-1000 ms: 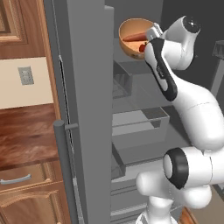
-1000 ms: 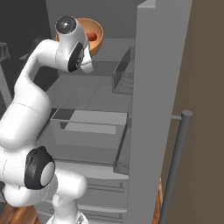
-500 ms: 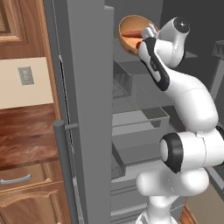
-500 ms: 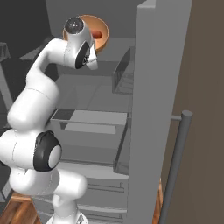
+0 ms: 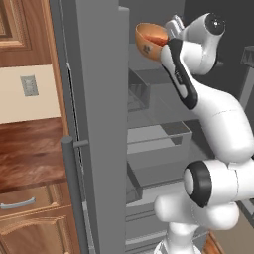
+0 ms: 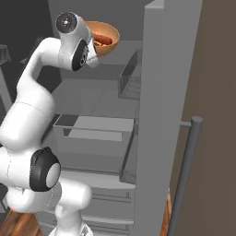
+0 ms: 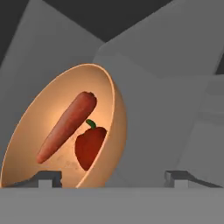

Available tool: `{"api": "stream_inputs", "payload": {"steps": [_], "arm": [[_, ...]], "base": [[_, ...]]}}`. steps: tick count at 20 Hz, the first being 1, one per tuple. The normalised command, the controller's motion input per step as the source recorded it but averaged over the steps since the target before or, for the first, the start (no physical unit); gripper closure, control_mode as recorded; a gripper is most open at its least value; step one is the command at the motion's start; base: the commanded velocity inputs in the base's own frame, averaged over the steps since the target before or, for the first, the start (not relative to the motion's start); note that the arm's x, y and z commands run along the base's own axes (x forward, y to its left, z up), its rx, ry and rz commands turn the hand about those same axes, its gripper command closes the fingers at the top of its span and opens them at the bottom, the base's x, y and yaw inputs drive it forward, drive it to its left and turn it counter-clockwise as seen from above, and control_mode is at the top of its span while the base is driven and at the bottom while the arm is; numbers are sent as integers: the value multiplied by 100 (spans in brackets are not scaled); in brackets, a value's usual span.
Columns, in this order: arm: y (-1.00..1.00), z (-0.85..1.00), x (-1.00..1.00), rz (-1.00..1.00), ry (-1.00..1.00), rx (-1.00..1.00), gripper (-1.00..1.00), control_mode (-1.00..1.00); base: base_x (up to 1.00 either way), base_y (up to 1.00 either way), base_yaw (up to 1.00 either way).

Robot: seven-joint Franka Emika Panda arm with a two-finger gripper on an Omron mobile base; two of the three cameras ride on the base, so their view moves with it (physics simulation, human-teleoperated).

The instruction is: Place the bowl with the bell pepper and carrot on the top shelf of the fridge. Place the bowl with the fish and chicken drumstick on the second highest shelf of the fridge.

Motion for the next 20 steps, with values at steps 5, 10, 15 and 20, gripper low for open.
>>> {"api": "stream_inputs", "payload": {"steps": [5,10,15,20], "arm": [[30,0,-100,-4,-38,-4,-100,-100],[5,0,-100,-5,-5,0,-100,-100],[0,-36,-100,-1,9,0,-100,-100],[-17,-91,-97,7,24,-1,-100,-100]], "base": [[0,0,0],[0,0,0],[0,0,0],[0,0,0]]}}
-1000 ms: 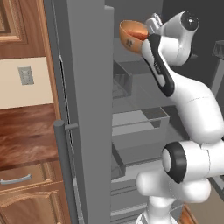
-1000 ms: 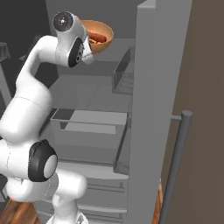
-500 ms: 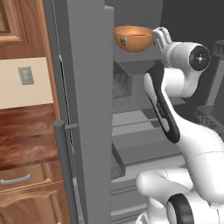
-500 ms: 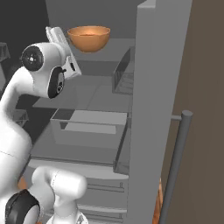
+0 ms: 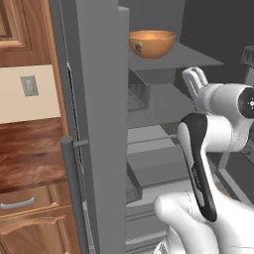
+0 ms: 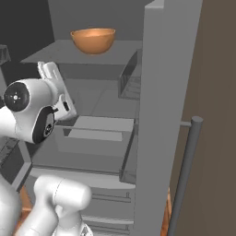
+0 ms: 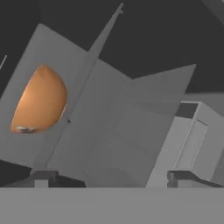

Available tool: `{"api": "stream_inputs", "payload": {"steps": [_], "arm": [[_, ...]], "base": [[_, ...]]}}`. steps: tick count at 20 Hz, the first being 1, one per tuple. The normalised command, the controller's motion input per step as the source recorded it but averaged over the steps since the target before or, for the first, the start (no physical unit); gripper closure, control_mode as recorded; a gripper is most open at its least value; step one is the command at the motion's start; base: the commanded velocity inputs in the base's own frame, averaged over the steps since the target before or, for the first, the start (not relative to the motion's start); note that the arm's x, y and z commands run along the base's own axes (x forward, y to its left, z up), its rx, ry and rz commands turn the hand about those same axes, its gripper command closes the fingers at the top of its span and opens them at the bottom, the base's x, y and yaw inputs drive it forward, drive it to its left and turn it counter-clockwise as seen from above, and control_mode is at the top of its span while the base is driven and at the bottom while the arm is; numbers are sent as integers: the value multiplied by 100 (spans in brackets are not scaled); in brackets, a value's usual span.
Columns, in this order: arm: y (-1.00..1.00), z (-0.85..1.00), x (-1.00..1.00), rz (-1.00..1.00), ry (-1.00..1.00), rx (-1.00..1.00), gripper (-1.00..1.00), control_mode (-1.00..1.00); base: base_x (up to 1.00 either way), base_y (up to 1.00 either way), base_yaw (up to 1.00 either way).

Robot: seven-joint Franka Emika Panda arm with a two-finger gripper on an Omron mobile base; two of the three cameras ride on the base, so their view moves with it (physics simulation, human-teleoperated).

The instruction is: Place the bowl with the bell pepper and carrot on the top shelf of the fridge. Place the bowl with the fish and chicken drumstick on the second highest shelf of the fridge.

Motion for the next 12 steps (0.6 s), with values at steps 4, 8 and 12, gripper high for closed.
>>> {"api": "stream_inputs", "payload": {"steps": [4,8,12], "arm": [[-15,-37,-22,11,42,0,-100,-100],[12,0,0,3,3,-6,-100,-100],[5,-3,-26,0,4,-2,-100,100]], "base": [[0,0,0],[0,0,0],[-50,1,0]]}}
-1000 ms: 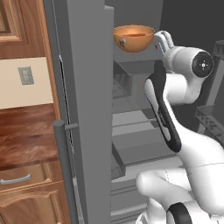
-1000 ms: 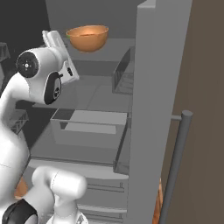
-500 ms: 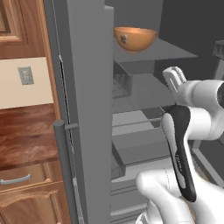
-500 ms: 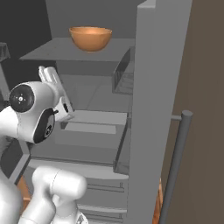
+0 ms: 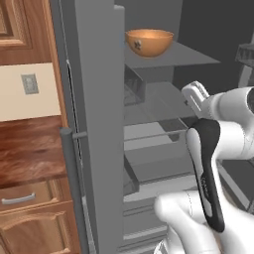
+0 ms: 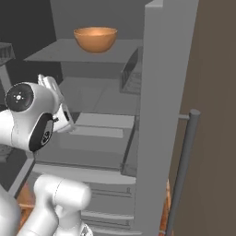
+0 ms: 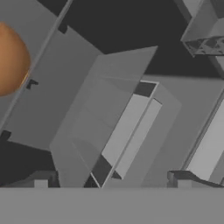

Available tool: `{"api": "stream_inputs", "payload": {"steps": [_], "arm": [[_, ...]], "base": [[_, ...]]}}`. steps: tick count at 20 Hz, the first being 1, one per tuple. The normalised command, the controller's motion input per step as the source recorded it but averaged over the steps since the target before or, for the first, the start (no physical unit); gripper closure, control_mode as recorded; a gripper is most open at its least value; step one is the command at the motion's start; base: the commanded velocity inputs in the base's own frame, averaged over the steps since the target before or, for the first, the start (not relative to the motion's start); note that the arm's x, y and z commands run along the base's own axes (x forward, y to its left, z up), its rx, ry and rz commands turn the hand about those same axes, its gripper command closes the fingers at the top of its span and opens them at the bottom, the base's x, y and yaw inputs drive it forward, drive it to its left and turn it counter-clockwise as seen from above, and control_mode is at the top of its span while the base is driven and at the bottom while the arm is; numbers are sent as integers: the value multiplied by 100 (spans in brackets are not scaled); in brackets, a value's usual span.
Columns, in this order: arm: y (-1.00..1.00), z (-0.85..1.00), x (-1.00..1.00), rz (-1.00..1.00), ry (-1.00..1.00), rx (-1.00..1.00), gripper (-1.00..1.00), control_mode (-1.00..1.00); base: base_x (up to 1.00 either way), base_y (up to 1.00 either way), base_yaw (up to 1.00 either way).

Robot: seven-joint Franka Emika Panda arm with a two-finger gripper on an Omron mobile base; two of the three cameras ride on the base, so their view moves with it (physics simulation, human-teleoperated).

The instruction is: Place the bowl with the bell pepper and carrot on the top shelf of the fridge. Place the bowl with the fish and chicken drumstick on the second highest shelf of the fridge.

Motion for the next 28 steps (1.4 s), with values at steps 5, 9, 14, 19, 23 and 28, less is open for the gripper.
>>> {"api": "stream_inputs", "payload": {"steps": [5,9,14,19,23,28], "arm": [[0,0,0,0,0,0,-100,100],[0,0,0,0,0,0,-100,100],[0,0,0,0,0,0,-100,100],[0,0,0,0,0,0,-100,100],[0,0,0,0,0,0,-100,100],[0,0,0,0,0,0,-100,100]], "base": [[-100,6,0],[-100,26,0],[-99,91,46],[-53,100,66],[82,100,15],[100,99,-17]]}}
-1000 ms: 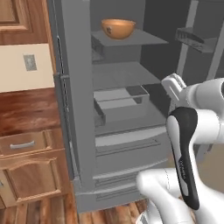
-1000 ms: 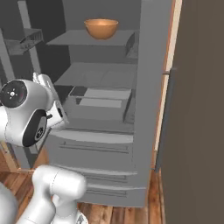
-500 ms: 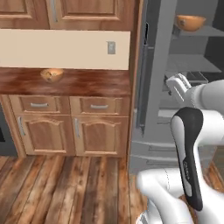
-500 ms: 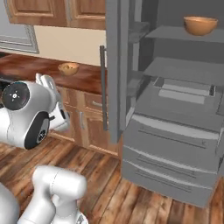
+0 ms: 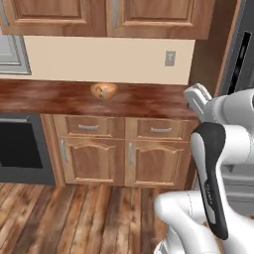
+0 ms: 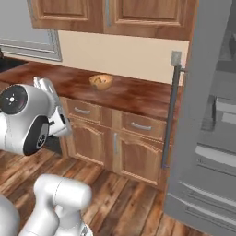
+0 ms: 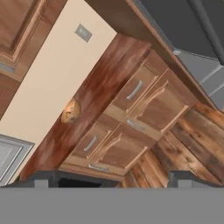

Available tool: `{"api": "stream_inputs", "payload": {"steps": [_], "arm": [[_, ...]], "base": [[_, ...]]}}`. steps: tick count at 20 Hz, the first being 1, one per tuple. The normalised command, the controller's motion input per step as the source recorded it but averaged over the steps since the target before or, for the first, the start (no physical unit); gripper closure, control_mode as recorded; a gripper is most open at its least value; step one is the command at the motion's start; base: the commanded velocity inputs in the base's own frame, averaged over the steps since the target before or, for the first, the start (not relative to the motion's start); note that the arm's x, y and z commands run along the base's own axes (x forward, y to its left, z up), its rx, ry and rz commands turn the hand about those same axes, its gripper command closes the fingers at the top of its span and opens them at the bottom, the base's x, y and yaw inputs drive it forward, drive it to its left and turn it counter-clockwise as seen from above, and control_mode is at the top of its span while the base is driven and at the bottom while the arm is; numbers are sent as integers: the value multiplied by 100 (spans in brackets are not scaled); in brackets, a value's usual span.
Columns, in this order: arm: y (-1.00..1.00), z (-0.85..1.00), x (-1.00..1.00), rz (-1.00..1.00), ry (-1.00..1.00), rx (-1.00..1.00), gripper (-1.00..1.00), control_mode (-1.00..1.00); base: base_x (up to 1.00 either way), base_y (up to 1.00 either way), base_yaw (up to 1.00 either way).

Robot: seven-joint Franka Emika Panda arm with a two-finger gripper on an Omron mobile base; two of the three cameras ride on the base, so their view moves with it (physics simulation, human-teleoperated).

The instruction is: Place the bowl with the bell pepper and carrot on the top shelf of the fridge. Place the bowl with the fish and chicken drumstick on the second highest shelf of the fridge.

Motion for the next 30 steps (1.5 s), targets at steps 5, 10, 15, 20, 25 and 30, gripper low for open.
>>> {"api": "stream_inputs", "payload": {"steps": [5,10,15,20,25,30], "arm": [[0,0,0,0,0,0,-100,100],[0,0,0,0,0,0,-100,100],[0,0,0,0,0,0,-100,100],[0,0,0,0,0,0,-100,100],[0,0,0,0,0,0,-100,100],[0,0,0,0,0,0,-100,100]], "base": [[100,100,-38],[100,62,-36],[94,13,-13],[61,54,0],[84,23,-1],[71,13,-1]]}}
